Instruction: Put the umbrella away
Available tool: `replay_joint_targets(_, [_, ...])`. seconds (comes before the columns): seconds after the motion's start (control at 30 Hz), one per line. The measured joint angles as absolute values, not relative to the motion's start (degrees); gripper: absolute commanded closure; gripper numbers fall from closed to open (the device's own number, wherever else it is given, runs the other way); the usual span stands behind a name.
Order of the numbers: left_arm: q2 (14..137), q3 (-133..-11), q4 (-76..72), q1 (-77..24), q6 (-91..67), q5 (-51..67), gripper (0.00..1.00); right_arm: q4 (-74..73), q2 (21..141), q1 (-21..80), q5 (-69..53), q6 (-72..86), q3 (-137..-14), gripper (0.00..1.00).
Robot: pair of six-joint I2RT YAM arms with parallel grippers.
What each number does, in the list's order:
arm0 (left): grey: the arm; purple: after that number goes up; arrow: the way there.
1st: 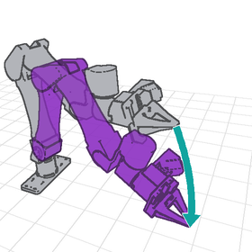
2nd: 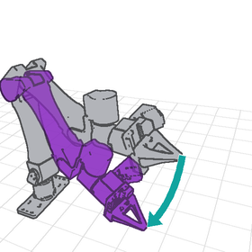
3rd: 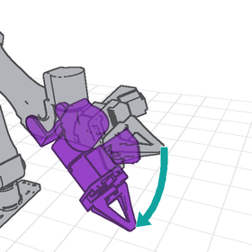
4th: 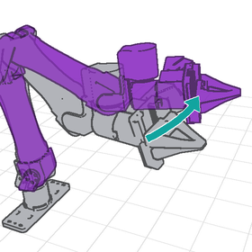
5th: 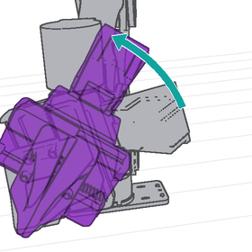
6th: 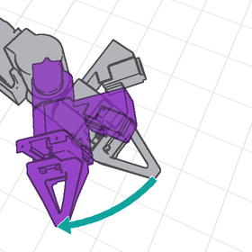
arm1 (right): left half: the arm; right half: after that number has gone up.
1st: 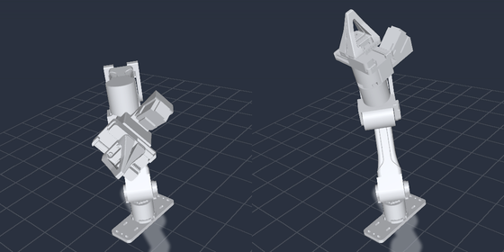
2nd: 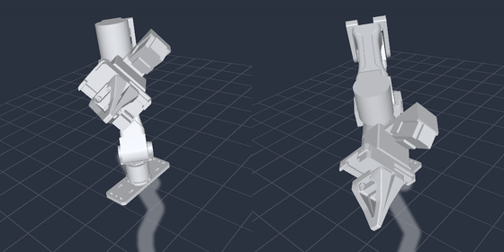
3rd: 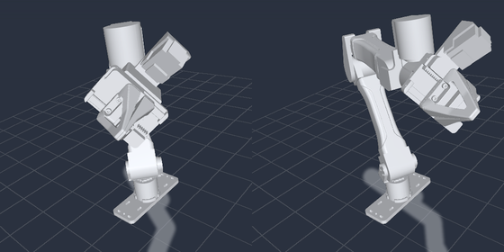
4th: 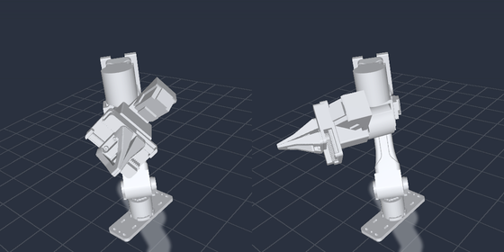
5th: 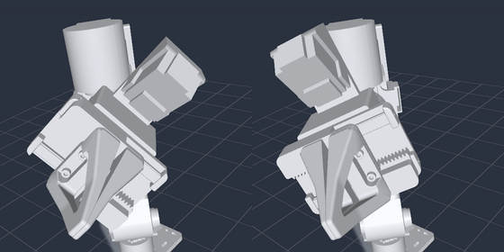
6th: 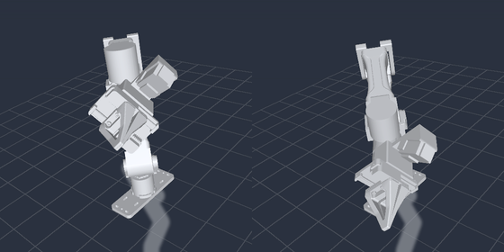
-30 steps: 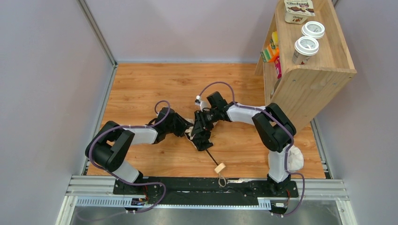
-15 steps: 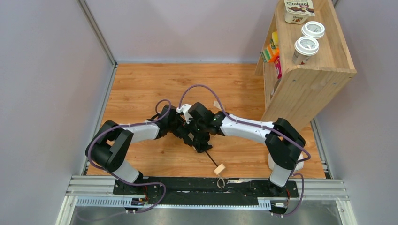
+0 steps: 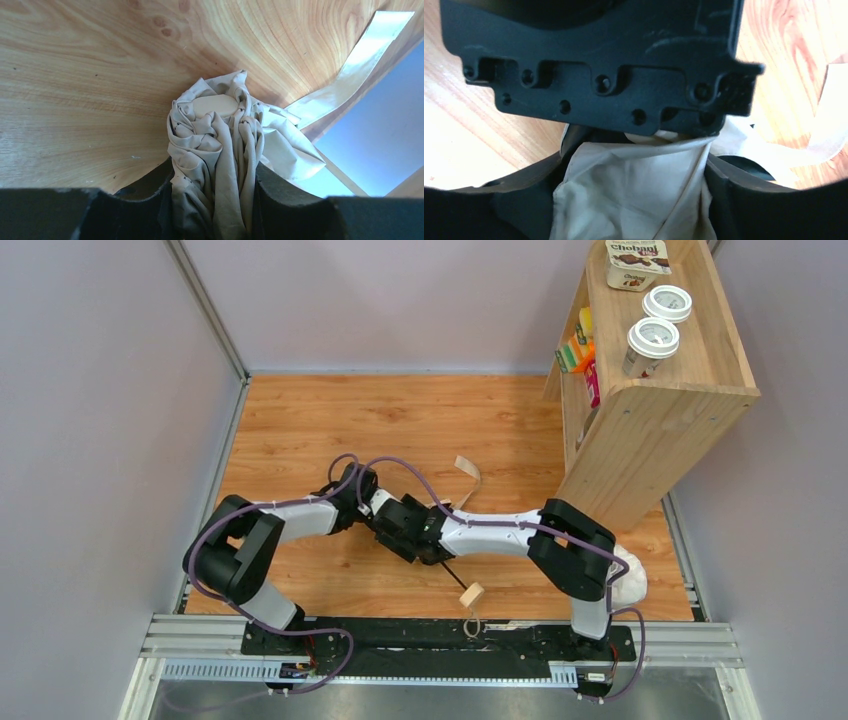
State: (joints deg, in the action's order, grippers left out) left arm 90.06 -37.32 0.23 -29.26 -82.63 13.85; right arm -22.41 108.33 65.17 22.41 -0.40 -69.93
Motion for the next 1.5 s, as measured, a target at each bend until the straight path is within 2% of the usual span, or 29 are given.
replay_joint_targets(0.07, [90.2,-37.3,0.2,-29.1,-83.2,14.1,1.0,-22.8,108.8,65.4,24.0,-0.2,-70.3,0.54])
replay_joint_targets(0.1, [90.3,-37.4,0.1,-28.9,-83.7,14.1,1.0,-23.2,109.2,65.6,24.9,0.3,-70.7,0.69])
replay_joint_targets(0.13, [90.4,-37.4,0.0,-28.7,-84.1,14.0,1.0,-23.3,109.6,65.8,25.7,0.8,-71.1,0.76])
replay_joint_targets(0.17, [90.5,-37.5,0.1,-28.5,-84.4,13.9,1.0,-23.5,110.0,65.9,26.6,1.2,-71.5,0.9])
replay_joint_targets(0.2, [90.5,-37.5,0.2,-28.3,-84.3,13.9,1.0,-23.6,110.3,66.0,27.6,1.3,-71.9,1.0])
replay_joint_targets(0.23, [90.5,-37.6,0.3,-28.0,-84.3,14.0,1.0,-23.6,110.5,66.2,28.1,1.4,-72.0,1.0])
replay_joint_targets(0.3, [90.5,-37.6,0.2,-28.0,-84.2,13.9,0.93,-23.3,110.5,66.3,28.4,1.8,-71.9,1.0])
replay_joint_targets(0.33, [90.5,-37.6,0.2,-28.0,-84.0,13.7,0.72,-22.9,110.5,66.3,28.4,1.9,-71.6,1.0])
replay_joint_targets(0.37, [90.5,-37.6,0.2,-28.0,-83.6,13.5,0.61,-22.2,110.3,66.2,28.2,2.0,-71.1,1.0])
replay_joint_targets(0.4, [90.5,-37.7,0.3,-28.2,-83.1,12.9,0.35,-21.0,110.0,66.0,27.5,1.9,-70.2,1.0])
replay_joint_targets(0.43, [90.4,-37.8,0.3,-28.5,-82.7,12.3,0.25,-19.4,109.4,65.5,26.3,1.9,-68.9,1.0])
replay_joint_targets(0.5, [89.7,-37.6,-1.0,-29.2,-81.7,11.6,0.23,-16.0,108.0,63.6,22.3,1.8,-66.0,1.0])
replay_joint_targets(0.63, [88.4,-36.7,-2.7,-30.0,-79.3,10.4,0.23,-10.1,104.9,56.8,6.4,2.1,-61.5,1.0])
replay_joint_targets(0.77, [88.1,-36.7,-3.0,-30.3,-78.0,9.5,0.23,-7.0,104.9,49.5,-13.8,3.5,-61.0,1.0])
replay_joint_targets(0.93, [86.8,-35.6,-2.9,-30.6,-75.9,8.9,0.22,-4.6,106.9,44.6,-29.6,8.5,-60.9,1.0])
replay_joint_targets(1.0, [86.8,-35.4,-3.9,-30.7,-75.2,9.1,0.24,-2.8,107.9,42.6,-34.8,11.0,-60.6,1.0])
replay_joint_targets(1.07, [87.1,-34.7,-5.6,-30.7,-75.0,9.5,0.34,-1.6,108.9,41.0,-39.3,13.1,-60.6,1.0])
replay_joint_targets(1.1, [87.4,-34.2,-6.9,-30.7,-74.9,9.9,0.47,-1.5,109.2,40.5,-40.8,13.7,-60.6,1.0])
replay_joint_targets(1.13, [87.7,-33.8,-8.0,-30.7,-75.0,10.2,0.54,-1.5,109.6,40.1,-41.9,14.0,-60.6,1.0])
replay_joint_targets(1.17, [87.9,-33.4,-9.0,-30.7,-75.1,10.4,0.65,-1.7,109.9,39.8,-42.9,14.1,-60.8,1.0])
replay_joint_targets(1.2, [88.3,-32.9,-10.2,-30.7,-75.5,10.5,0.69,-2.1,110.3,39.7,-43.5,14.1,-61.0,1.0])
replay_joint_targets(1.23, [88.7,-32.7,-11.0,-30.7,-76.0,10.8,0.81,-2.8,110.7,39.6,-44.3,14.1,-61.4,1.0])
replay_joint_targets(1.27, [88.9,-32.6,-11.6,-30.7,-76.1,11.0,0.88,-3.2,110.9,39.6,-44.7,14.1,-61.7,1.0])
replay_joint_targets(1.37, [89.3,-32.7,-12.9,-30.7,-76.6,11.7,1.0,-4.5,111.2,39.2,-45.5,14.0,-62.2,1.0])
replay_joint_targets(1.4, [89.4,-32.7,-13.2,-30.7,-76.7,12.0,1.0,-5.0,111.2,39.1,-45.5,13.9,-62.4,0.95])
replay_joint_targets(1.47, [89.6,-32.7,-13.6,-30.7,-77.0,12.4,1.0,-6.4,111.2,39.1,-45.0,13.7,-62.9,0.73])
replay_joint_targets(1.5, [89.8,-32.7,-13.8,-30.7,-76.9,12.5,1.0,-7.4,111.2,39.2,-44.4,13.5,-63.4,0.66])
